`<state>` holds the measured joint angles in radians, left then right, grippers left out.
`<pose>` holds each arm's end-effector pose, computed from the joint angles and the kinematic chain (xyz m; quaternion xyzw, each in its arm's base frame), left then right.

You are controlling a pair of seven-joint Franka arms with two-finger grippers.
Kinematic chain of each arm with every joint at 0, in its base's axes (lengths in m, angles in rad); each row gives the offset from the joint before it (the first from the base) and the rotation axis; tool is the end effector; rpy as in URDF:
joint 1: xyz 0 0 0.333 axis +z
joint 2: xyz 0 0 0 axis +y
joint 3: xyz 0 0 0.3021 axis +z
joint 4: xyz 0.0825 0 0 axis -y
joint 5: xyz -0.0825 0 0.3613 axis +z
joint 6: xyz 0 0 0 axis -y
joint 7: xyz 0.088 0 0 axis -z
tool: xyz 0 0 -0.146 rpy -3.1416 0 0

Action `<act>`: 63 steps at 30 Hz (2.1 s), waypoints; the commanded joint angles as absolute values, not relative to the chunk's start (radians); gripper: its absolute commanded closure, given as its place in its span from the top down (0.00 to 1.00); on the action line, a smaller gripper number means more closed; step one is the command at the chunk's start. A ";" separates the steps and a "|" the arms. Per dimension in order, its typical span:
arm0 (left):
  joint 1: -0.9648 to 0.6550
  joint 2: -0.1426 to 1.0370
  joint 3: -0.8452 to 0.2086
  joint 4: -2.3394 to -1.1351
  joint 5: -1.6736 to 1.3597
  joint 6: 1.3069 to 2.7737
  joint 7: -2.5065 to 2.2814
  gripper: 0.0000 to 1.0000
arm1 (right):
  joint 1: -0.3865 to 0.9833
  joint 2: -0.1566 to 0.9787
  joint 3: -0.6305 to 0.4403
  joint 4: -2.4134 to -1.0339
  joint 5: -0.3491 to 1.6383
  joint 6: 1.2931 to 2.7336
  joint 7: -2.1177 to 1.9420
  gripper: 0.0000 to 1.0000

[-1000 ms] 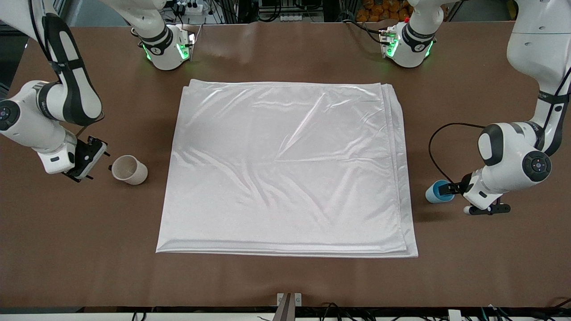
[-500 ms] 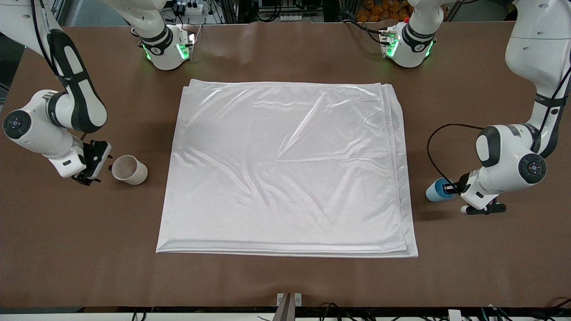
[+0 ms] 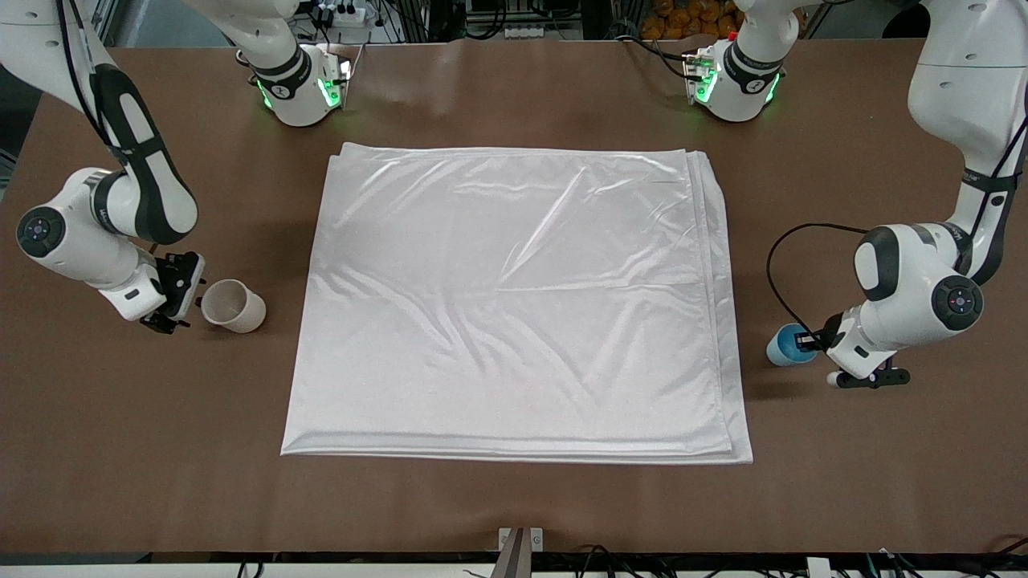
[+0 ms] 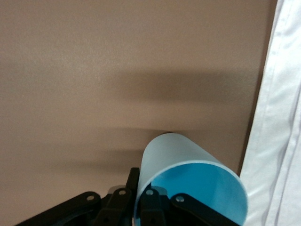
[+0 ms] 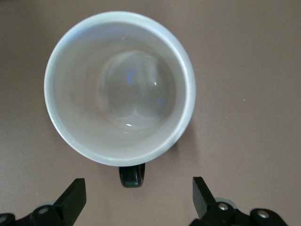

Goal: Place blue cup into white mug on cloth

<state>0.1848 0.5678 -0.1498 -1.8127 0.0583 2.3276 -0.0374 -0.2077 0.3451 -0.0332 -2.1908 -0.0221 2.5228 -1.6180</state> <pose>0.6213 0.0275 0.1916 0.9992 0.0263 -0.0228 0.0197 0.5237 -0.1295 0.1923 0.7657 0.6430 -0.0135 0.0020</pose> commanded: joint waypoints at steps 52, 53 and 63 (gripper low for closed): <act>0.193 0.270 -0.316 -1.526 0.067 1.736 -0.031 0.00 | -0.249 0.419 0.008 -2.210 0.002 2.577 -1.674 0.74; 0.193 0.268 -0.316 -1.526 0.067 1.736 -0.031 0.00 | -0.249 0.419 0.008 -2.210 0.002 2.577 -1.678 0.67; 0.181 0.275 -0.316 -1.500 0.069 1.733 -0.031 0.00 | -0.249 0.411 0.015 -2.210 0.044 2.571 -1.752 0.02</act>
